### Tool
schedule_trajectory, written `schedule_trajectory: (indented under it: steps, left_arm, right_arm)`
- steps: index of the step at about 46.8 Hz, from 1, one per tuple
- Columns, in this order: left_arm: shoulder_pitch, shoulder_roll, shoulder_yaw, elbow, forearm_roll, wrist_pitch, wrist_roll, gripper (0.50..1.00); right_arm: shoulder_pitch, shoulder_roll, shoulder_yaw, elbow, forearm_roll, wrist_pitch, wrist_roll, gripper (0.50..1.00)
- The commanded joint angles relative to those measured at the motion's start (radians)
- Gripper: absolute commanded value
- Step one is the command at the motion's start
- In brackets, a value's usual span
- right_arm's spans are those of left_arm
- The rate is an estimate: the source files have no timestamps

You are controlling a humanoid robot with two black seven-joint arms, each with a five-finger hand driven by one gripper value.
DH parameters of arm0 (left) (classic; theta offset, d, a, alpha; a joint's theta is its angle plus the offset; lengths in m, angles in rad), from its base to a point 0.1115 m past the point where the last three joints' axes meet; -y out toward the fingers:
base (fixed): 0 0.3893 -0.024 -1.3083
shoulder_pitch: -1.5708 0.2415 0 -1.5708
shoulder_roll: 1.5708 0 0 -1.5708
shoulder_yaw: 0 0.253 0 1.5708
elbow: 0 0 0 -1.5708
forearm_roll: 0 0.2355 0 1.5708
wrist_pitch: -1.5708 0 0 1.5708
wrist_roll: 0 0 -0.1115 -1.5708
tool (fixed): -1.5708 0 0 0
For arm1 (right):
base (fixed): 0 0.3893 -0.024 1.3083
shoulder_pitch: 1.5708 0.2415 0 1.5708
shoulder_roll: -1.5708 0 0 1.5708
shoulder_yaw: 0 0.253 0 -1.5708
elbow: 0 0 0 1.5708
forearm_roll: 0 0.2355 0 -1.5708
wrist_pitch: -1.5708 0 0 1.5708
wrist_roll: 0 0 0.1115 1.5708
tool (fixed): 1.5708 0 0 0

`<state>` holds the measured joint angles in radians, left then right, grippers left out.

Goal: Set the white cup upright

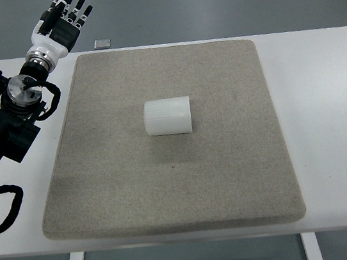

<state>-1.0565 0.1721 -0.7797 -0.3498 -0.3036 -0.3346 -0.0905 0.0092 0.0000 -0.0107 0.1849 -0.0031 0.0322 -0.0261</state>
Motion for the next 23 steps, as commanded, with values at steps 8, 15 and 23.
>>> schedule_trajectory:
  steps: [8,15,23]
  left_arm:
    - [-0.036,0.001,0.037,-0.003,0.072,-0.054,0.002,0.994]
    - [-0.071,0.000,0.069,-0.014,0.247,-0.061,0.002,0.994]
    - [-0.073,0.009,0.071,-0.119,0.454,-0.064,0.002,0.994]
  right_arm:
    - [0.000,0.000,0.000,0.001,0.000,0.000,0.000,0.952]
    - [0.000,0.000,0.000,0.001,0.000,0.000,0.000,0.952]
    - [0.000,0.000,0.000,-0.001,0.000,0.000,0.000,0.952]
